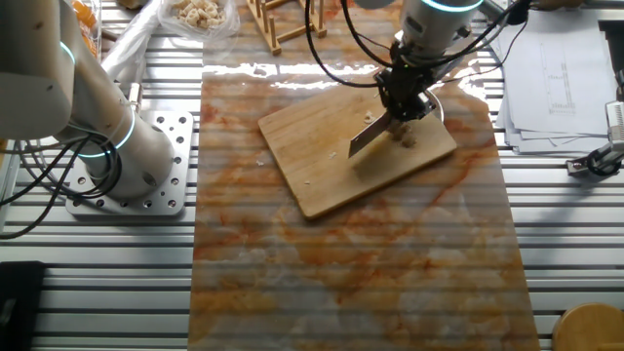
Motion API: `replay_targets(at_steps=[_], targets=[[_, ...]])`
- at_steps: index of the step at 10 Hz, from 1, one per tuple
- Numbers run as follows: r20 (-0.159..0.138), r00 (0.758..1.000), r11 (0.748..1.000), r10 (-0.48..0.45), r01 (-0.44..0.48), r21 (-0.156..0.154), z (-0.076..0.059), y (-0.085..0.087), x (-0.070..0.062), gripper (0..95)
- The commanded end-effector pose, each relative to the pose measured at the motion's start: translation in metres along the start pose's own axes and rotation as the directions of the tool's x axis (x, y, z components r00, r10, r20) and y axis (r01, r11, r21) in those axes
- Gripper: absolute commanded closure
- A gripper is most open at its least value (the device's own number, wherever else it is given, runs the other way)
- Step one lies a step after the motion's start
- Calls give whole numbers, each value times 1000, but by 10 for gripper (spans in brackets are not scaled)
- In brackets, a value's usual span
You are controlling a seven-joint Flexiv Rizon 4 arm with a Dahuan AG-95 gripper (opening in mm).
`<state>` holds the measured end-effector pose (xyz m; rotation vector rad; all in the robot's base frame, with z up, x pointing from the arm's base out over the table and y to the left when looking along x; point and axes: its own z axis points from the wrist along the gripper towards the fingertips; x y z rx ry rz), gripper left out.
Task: Slice the lotus root
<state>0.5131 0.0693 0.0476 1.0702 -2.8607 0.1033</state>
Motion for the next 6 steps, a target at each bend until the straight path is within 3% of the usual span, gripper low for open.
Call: replay_targets(at_steps=[1, 4, 6], targets=[[12, 1000, 1000, -2, 2, 11, 9, 1, 3, 950], [1, 1000, 1000, -3, 3, -1, 1, 1, 4, 950], [-13, 1000, 1000, 2, -2, -23, -12, 4, 6, 950]])
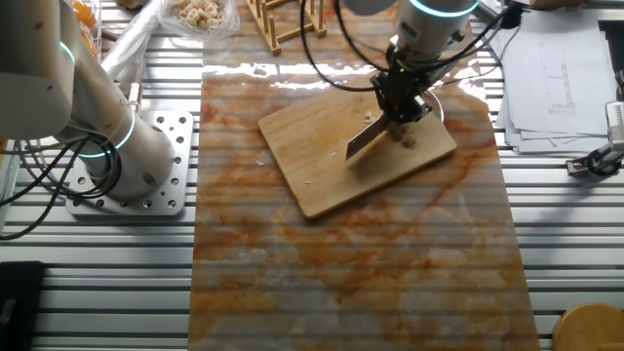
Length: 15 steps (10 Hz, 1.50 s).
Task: Slice the lotus root
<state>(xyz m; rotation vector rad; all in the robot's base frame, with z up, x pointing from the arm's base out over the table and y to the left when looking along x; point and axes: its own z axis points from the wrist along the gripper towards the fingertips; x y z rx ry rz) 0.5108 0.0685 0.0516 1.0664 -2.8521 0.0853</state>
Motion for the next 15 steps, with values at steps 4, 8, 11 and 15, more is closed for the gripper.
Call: replay_targets(at_steps=[4, 8, 11, 15], targets=[[-12, 999, 999, -34, 34, -5, -20, -1, 12, 950], [-12, 999, 999, -48, 48, 1, -17, -7, 18, 950], [-1, 999, 999, -43, 43, 5, -12, -10, 18, 950], [3, 999, 999, -34, 34, -3, -15, -14, 10, 950]])
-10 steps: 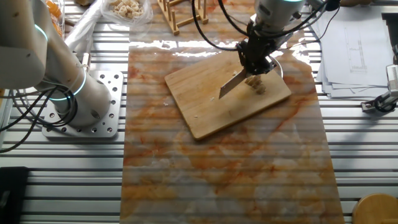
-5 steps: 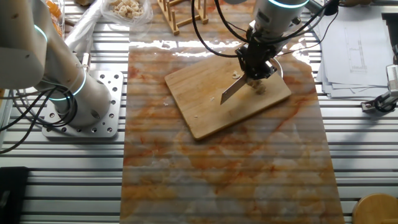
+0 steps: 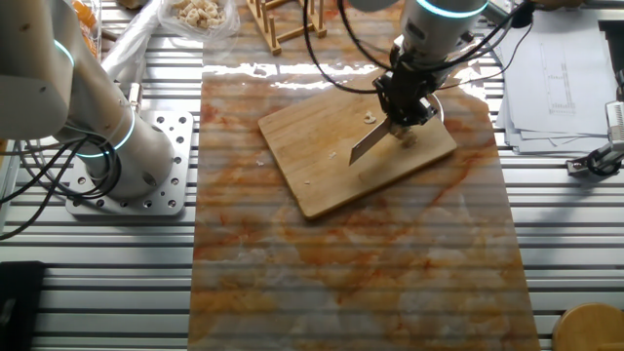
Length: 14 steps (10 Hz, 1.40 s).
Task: Slice the lotus root
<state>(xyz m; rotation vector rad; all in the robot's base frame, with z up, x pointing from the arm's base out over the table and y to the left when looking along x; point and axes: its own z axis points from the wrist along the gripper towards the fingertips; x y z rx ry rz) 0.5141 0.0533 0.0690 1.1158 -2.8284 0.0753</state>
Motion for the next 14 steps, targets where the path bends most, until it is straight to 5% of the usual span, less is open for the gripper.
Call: replay_targets(at_steps=[1, 7, 14], targets=[[7, 1000, 1000, 8, -8, 2, 1, -1, -1, 950], [6, 999, 999, 32, -32, 1, 4, 2, -16, 950], [1, 999, 999, 40, -40, 9, 10, 2, -17, 950]])
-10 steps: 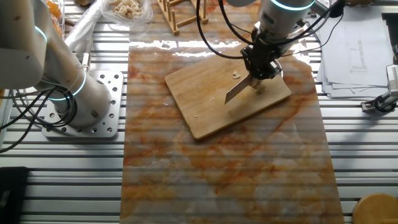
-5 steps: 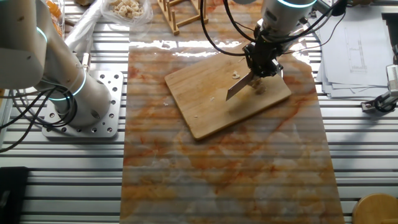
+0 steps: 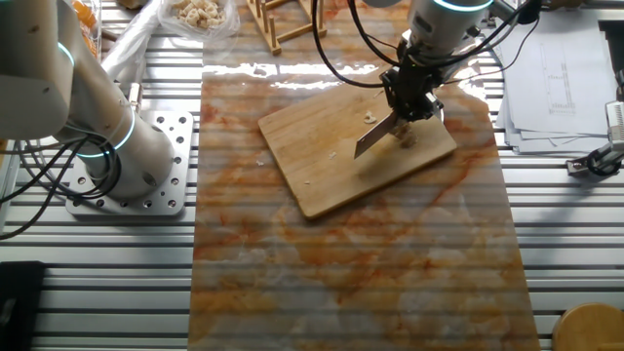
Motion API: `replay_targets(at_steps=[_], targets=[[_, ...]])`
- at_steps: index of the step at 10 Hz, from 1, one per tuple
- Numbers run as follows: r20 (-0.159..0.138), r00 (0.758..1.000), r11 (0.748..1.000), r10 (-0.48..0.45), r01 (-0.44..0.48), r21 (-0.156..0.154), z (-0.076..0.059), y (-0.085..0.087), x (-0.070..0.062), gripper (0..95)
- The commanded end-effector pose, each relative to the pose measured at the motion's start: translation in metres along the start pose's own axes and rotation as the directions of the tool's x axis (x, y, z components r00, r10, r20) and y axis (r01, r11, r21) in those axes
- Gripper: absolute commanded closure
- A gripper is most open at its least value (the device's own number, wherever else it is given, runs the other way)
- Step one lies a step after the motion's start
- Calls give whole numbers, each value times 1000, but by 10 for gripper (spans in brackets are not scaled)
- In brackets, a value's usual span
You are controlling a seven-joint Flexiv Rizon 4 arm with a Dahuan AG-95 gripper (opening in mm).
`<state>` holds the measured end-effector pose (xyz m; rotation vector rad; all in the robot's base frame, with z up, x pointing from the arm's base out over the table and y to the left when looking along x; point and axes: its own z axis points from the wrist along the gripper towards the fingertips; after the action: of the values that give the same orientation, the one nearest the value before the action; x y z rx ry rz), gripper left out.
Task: Slice the lotus root
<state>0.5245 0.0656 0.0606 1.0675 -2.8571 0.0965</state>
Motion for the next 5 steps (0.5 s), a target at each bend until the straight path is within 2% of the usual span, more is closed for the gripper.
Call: replay_targets(at_steps=[1, 5], targets=[[-3, 1000, 1000, 1, -1, -9, 5, -1, 0, 950], [-2, 1000, 1000, -11, 11, -14, 17, 0, -4, 950]])
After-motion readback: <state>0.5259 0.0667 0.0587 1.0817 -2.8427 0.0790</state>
